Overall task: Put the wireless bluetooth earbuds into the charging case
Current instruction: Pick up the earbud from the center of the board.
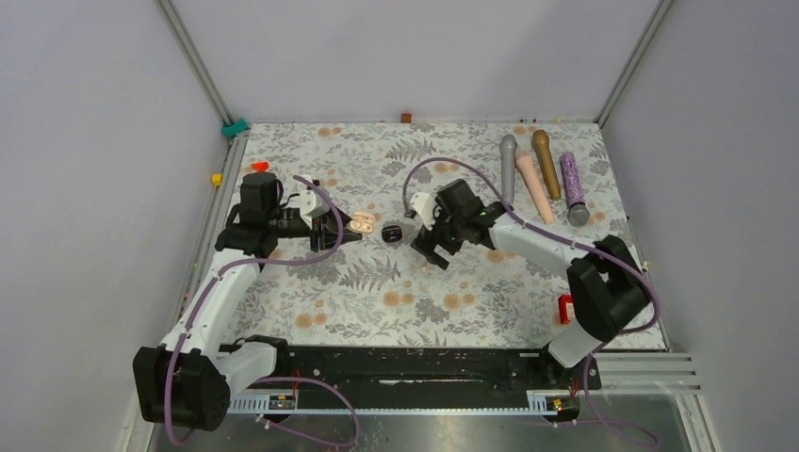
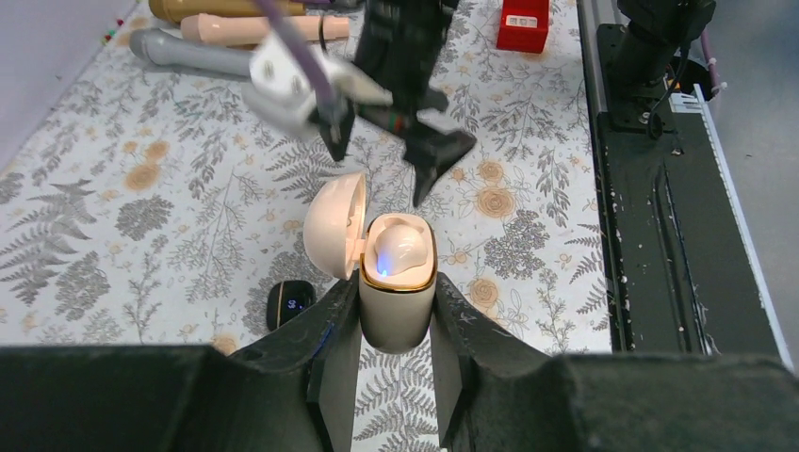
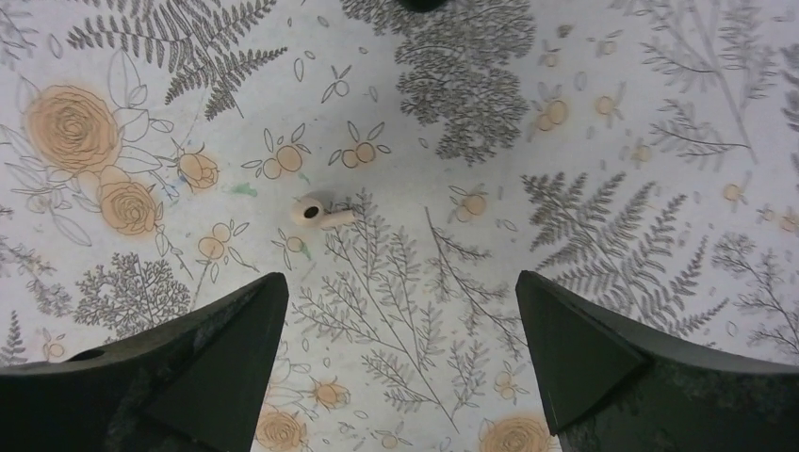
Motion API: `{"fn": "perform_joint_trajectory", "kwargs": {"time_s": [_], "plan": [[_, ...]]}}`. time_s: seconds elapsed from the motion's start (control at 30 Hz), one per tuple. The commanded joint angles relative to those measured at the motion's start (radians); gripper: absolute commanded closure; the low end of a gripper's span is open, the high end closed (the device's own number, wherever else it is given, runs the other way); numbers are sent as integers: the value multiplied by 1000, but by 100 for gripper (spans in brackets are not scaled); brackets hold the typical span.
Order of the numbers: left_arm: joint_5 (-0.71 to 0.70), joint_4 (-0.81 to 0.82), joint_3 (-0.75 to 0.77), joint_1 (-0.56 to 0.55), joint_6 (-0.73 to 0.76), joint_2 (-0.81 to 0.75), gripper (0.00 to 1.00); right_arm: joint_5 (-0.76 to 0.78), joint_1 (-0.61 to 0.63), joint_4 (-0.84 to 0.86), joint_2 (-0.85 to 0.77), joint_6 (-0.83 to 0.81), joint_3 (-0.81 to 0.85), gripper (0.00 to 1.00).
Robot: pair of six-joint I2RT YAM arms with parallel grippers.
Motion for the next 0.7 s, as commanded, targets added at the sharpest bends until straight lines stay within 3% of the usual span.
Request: {"fn": "perform_joint_trajectory", "kwargs": {"time_s": [0.0, 0.17, 0.47, 0.67], "plan": [[-3, 95, -20, 7, -25, -48, 100, 222, 105, -31, 100, 37, 76, 0], [6, 95, -33, 9, -22, -41, 100, 285, 149, -72, 194, 11, 131, 0], [25, 95, -37, 11, -23, -19, 100, 418, 203, -33, 226, -211, 107, 0], [30, 95, -42, 19, -21, -22, 100, 378, 207, -66, 248, -171, 129, 1]]}}
